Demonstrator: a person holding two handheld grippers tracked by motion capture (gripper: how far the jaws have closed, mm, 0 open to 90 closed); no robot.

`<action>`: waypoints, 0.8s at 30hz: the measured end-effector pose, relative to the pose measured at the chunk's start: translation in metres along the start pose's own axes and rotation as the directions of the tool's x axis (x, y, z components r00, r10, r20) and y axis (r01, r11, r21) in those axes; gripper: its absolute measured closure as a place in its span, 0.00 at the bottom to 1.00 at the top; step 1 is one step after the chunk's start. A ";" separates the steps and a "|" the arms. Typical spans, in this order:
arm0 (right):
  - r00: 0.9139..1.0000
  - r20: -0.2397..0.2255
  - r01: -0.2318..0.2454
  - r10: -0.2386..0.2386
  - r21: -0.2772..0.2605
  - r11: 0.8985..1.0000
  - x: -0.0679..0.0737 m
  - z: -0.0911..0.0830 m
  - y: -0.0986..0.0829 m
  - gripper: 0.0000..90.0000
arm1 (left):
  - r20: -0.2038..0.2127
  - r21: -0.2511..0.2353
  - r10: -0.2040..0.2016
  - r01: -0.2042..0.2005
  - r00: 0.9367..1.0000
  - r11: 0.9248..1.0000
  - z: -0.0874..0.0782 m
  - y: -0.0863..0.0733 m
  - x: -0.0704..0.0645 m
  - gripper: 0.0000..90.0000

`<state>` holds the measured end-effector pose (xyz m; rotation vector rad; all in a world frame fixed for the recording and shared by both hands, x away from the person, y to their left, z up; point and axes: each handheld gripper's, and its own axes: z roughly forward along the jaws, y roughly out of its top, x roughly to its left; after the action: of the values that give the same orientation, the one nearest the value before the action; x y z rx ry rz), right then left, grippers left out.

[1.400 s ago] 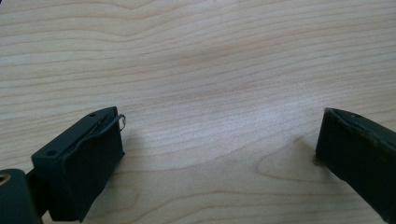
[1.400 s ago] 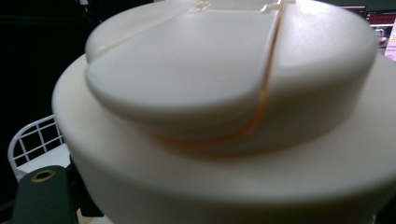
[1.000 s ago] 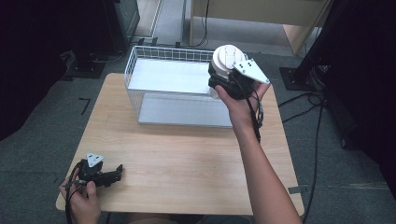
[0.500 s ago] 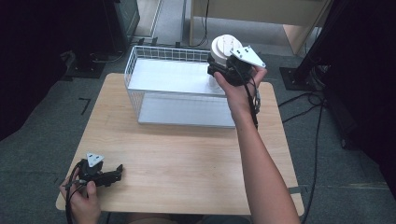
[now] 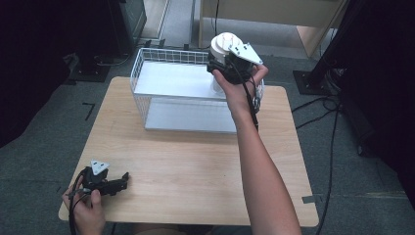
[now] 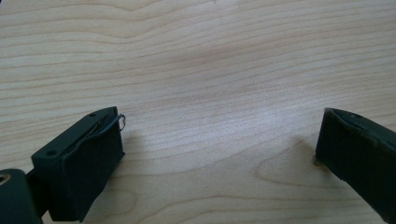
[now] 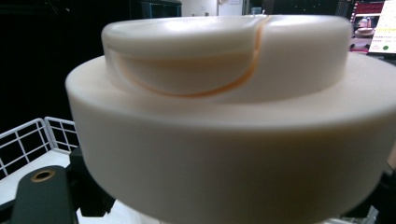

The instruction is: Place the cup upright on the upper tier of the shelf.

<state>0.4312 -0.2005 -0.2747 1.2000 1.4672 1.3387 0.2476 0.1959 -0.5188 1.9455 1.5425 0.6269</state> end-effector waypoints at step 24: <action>0.998 -0.052 -0.035 0.036 0.018 0.999 -0.019 -0.033 0.002 0.00 | -0.001 0.000 0.000 0.000 1.000 1.000 0.000 0.000 0.000 0.01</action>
<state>0.4038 -0.2273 -0.2693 1.2151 1.5028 1.3931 0.2476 0.1959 -0.5188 1.9454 1.5424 0.6282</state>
